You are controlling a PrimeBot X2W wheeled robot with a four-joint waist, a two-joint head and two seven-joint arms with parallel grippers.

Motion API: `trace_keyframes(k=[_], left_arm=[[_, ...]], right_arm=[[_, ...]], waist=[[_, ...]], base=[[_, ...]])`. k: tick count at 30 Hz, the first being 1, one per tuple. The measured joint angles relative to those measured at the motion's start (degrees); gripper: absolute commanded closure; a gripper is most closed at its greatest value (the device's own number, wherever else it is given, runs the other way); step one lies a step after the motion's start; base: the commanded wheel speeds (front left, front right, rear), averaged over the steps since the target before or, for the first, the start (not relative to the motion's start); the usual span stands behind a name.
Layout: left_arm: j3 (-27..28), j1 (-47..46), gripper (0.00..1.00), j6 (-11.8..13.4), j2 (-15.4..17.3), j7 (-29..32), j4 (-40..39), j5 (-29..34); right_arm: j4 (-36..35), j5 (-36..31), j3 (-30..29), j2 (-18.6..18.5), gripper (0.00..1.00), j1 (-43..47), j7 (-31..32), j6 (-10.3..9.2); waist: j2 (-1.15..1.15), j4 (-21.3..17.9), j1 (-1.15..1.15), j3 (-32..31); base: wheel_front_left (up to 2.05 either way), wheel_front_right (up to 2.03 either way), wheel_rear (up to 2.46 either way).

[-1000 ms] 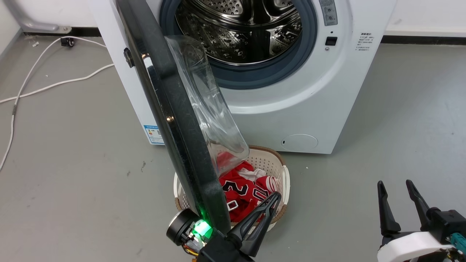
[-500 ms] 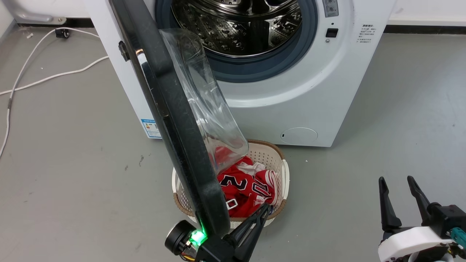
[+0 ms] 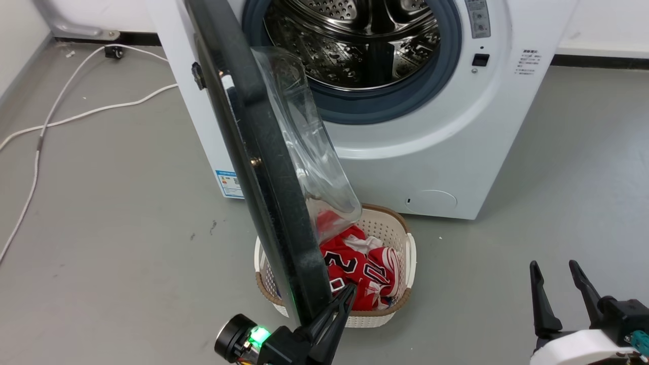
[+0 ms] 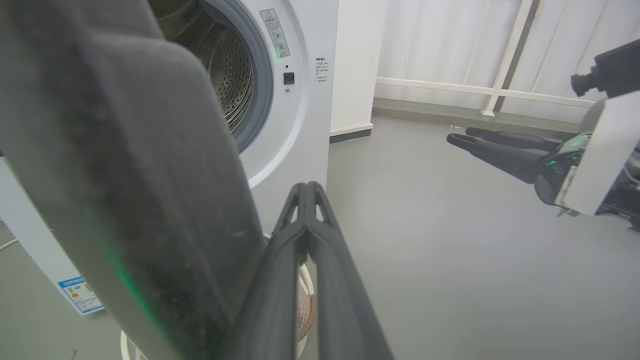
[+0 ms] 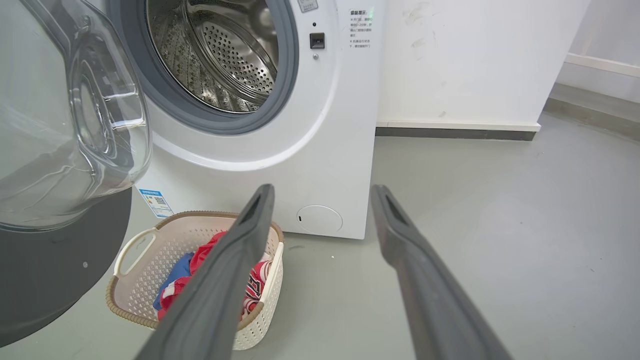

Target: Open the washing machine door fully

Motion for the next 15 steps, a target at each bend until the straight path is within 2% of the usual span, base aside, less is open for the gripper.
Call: trace_keyframes(k=[15], left_arm=[[3.9, 3.1, 1.00, -0.2, -0.4, 0.0, -1.5, 1.3]], right_arm=[[-3.2, 2.7, 0.7, -1.6, 0.00, 5.3, 0.0, 0.00]], waist=[[0.00, 6.4, 0.00, -1.5]], base=[[0.00, 0.00, 0.00]])
